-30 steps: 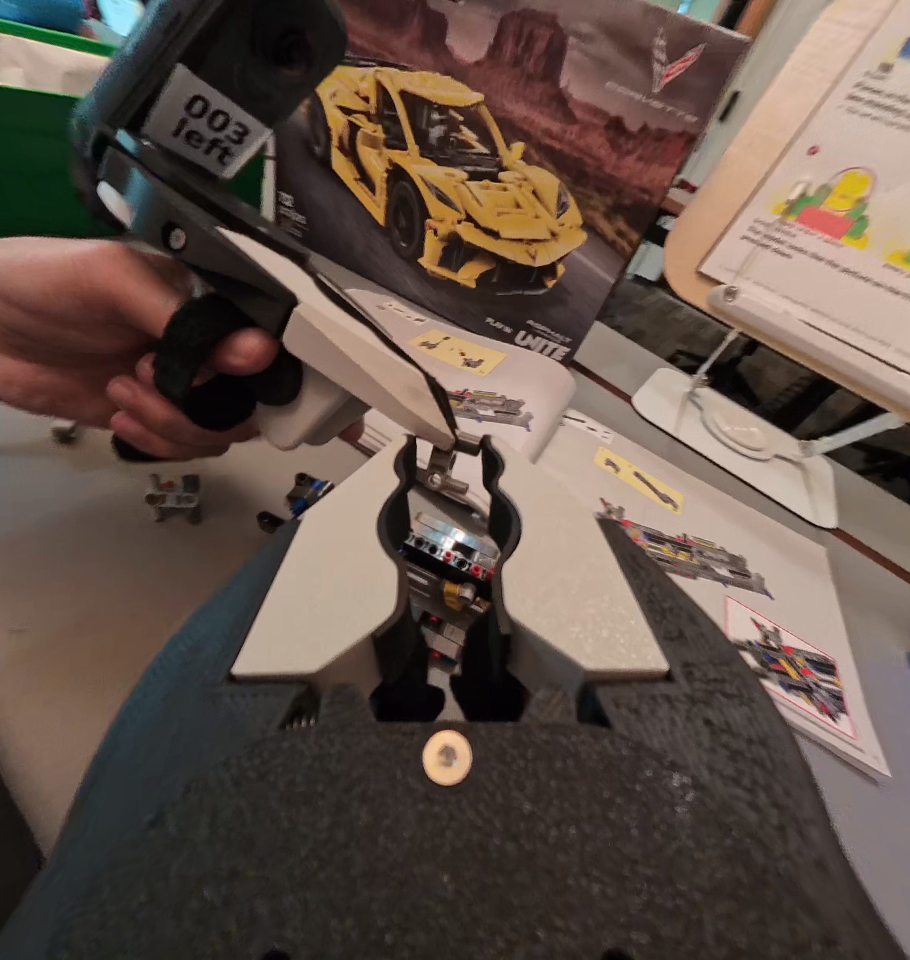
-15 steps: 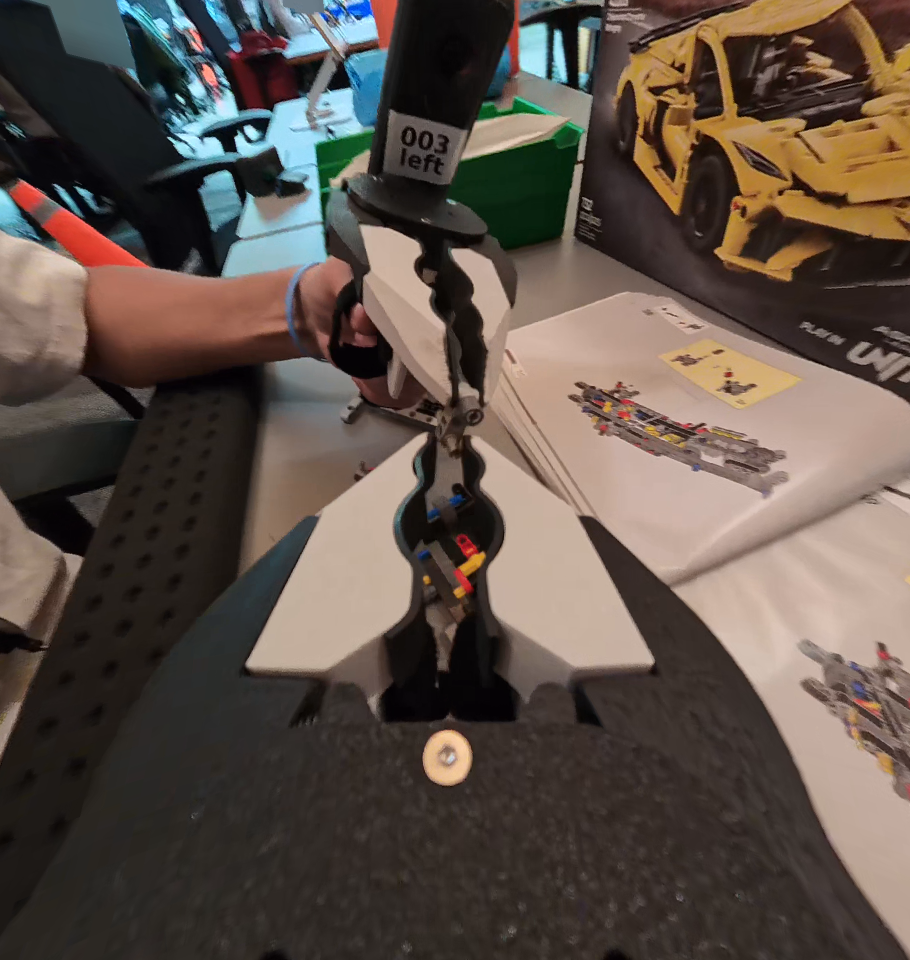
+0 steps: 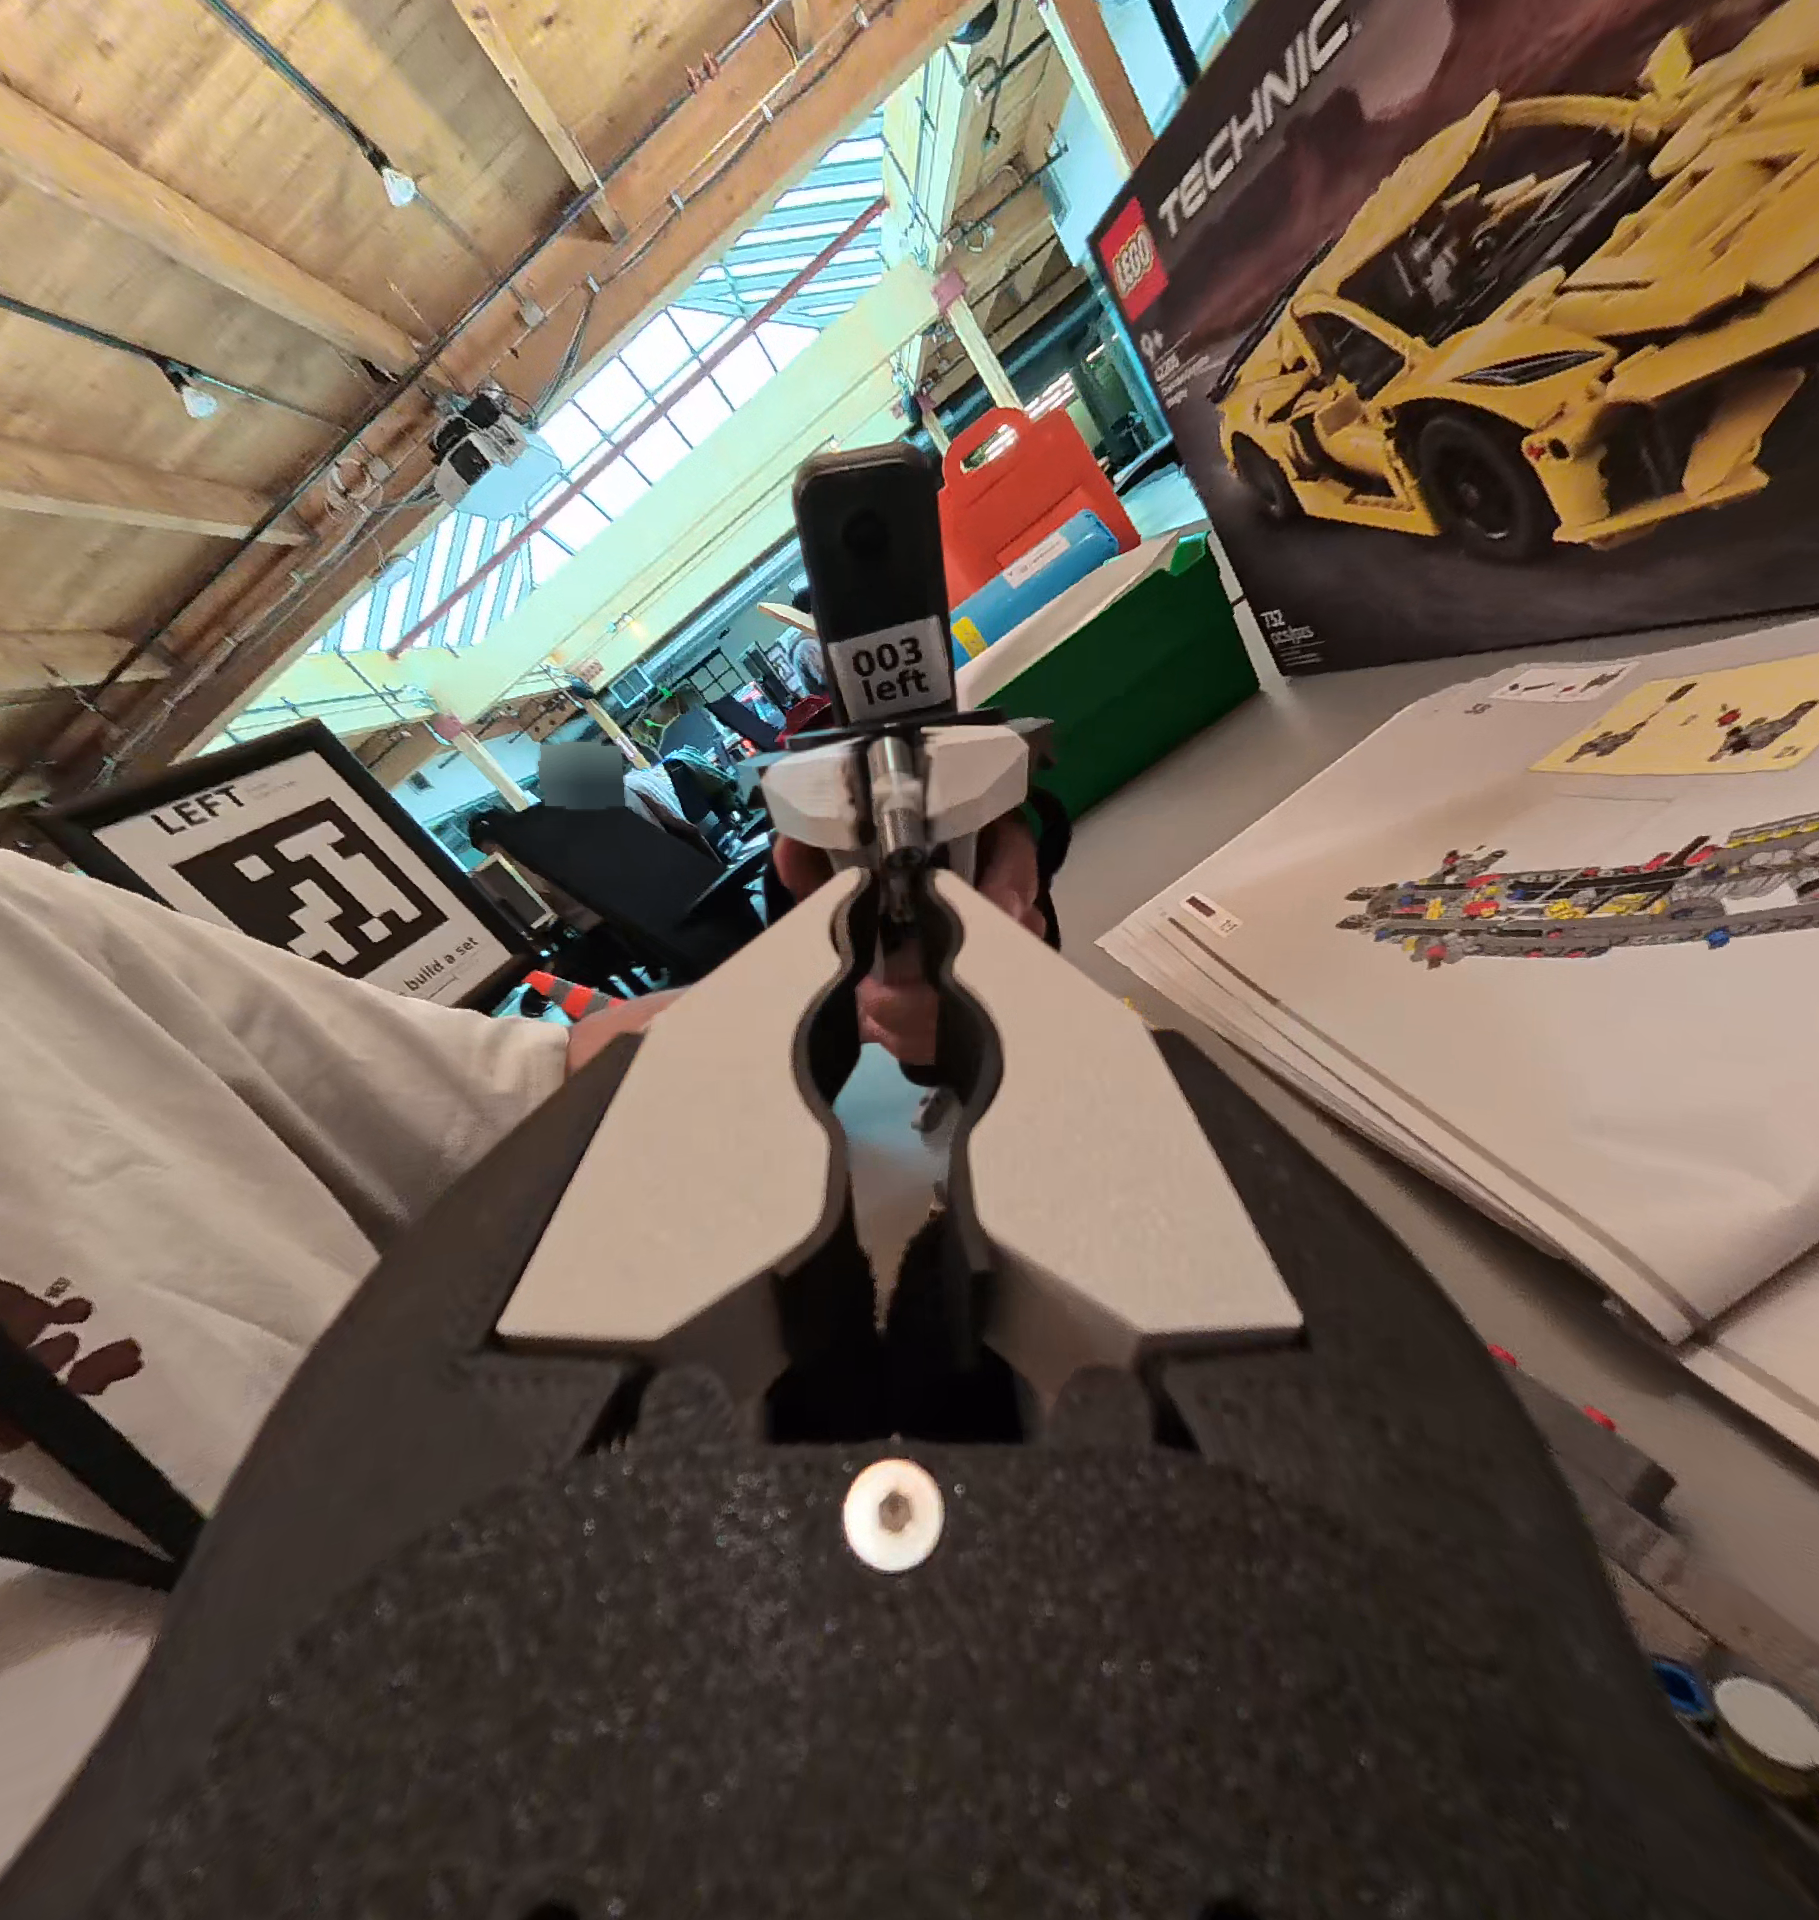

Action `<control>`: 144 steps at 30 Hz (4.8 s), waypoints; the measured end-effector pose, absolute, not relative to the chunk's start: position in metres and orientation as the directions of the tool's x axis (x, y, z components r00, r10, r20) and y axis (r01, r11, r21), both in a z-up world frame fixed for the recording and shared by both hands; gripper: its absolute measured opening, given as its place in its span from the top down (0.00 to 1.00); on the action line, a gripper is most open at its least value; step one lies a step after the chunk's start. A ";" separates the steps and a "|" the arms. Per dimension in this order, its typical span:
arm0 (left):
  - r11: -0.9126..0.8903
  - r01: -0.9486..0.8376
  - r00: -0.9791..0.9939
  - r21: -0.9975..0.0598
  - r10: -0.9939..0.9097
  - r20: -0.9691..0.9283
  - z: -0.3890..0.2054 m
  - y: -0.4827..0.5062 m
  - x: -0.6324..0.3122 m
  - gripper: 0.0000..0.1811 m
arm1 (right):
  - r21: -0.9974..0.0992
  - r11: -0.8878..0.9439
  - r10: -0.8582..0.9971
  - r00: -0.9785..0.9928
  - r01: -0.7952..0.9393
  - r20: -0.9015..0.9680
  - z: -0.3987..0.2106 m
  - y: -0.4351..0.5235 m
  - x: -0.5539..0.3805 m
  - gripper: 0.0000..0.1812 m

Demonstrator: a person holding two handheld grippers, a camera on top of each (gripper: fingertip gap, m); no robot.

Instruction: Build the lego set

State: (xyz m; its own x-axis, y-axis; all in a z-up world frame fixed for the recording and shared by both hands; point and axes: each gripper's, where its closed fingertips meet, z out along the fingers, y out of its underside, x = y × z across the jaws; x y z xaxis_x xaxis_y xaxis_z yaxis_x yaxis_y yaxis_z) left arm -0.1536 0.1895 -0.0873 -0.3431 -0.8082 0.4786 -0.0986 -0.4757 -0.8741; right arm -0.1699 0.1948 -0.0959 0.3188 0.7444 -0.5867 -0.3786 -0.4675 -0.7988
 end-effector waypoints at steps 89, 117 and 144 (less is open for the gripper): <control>-0.467 -0.650 0.431 -0.599 -0.876 0.215 -0.231 0.072 -0.115 0.82 | -0.992 -0.077 0.561 0.818 -0.101 -0.127 -0.100 0.155 -0.058 0.97; -0.339 -0.749 0.367 -0.569 -0.928 0.070 -0.235 0.080 -0.104 0.81 | -0.975 -0.107 0.570 0.792 -0.193 -0.219 -0.097 0.154 -0.049 0.97; -0.092 -0.821 0.126 -0.564 -0.992 -0.020 -0.226 0.061 -0.129 0.87 | -0.969 -0.135 0.584 0.773 -0.208 -0.247 -0.099 0.155 -0.051 0.97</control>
